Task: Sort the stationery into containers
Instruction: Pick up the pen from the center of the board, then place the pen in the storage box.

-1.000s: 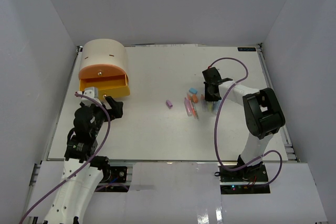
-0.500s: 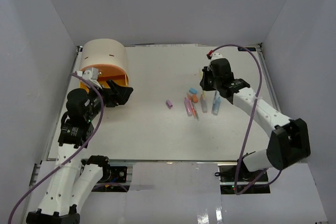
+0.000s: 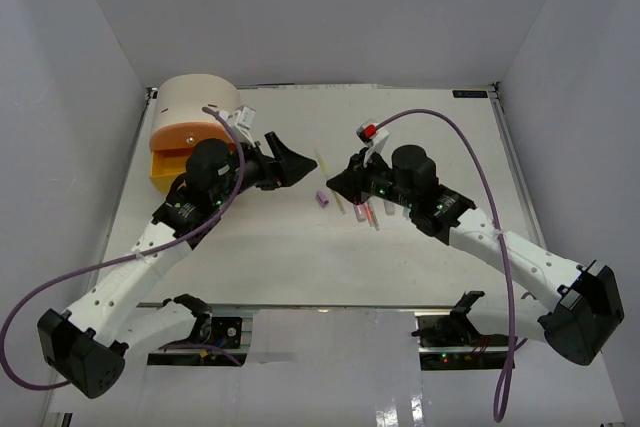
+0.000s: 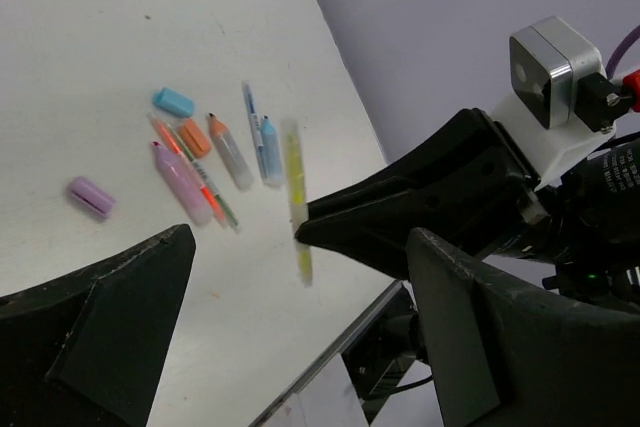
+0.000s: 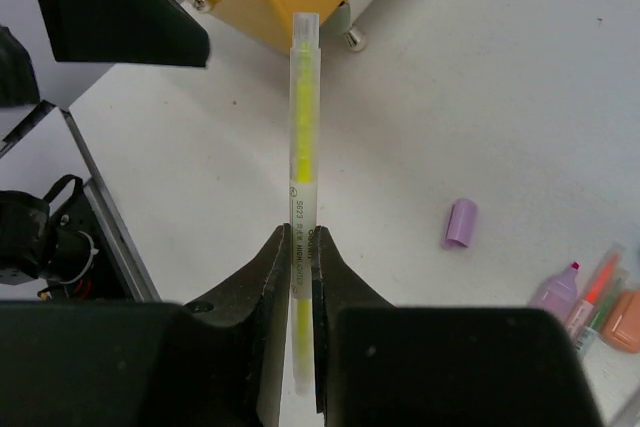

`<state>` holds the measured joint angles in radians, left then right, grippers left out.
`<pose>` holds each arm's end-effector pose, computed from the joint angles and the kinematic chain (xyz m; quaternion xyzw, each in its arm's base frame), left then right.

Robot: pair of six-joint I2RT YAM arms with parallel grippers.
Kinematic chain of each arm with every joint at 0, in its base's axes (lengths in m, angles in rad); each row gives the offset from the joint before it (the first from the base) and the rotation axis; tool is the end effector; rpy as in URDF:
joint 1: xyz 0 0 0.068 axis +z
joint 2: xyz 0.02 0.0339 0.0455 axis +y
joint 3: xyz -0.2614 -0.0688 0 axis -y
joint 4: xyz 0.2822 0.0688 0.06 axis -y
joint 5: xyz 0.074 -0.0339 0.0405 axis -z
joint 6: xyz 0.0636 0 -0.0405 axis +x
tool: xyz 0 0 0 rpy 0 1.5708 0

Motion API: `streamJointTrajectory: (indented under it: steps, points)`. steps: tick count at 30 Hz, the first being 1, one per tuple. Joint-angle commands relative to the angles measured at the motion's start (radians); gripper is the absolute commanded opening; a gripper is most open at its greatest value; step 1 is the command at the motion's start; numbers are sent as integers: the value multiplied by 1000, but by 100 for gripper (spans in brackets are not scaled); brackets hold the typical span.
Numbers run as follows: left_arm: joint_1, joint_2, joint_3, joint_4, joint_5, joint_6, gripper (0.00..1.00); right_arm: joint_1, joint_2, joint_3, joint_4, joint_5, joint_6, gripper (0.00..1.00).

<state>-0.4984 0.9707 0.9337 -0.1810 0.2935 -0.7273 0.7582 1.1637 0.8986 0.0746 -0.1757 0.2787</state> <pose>0.2444 -0.1540 0.3496 0.0028 0.7769 -0.4495 0.4410 0.2383 0.2410 0.3116 -0.2367 0.7329 0.3730 0.5173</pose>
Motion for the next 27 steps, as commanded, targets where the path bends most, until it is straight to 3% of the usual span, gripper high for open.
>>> streamJointTrajectory:
  steps: [1,4,8,14,18,21,24,27]
  points:
    - [-132,52,74,64,-158,-23,96,13,-24,-9,139,-47,27,8]
    - [-201,112,96,63,-241,-14,93,23,-22,-6,148,-51,31,8]
    - [-238,158,114,58,-312,-14,78,27,-36,-17,163,-53,33,8]
    - [-284,214,139,60,-358,0,65,29,-52,-38,180,-54,37,9]
    - [-296,226,148,64,-366,2,40,30,-58,-50,185,-54,40,10]
    - [-299,221,146,67,-375,15,31,30,-64,-61,186,-44,40,11]
    - [-299,206,139,68,-395,32,23,30,-68,-66,182,-44,42,22]
    - [-299,180,126,63,-442,46,20,29,-78,-73,169,-33,39,41]
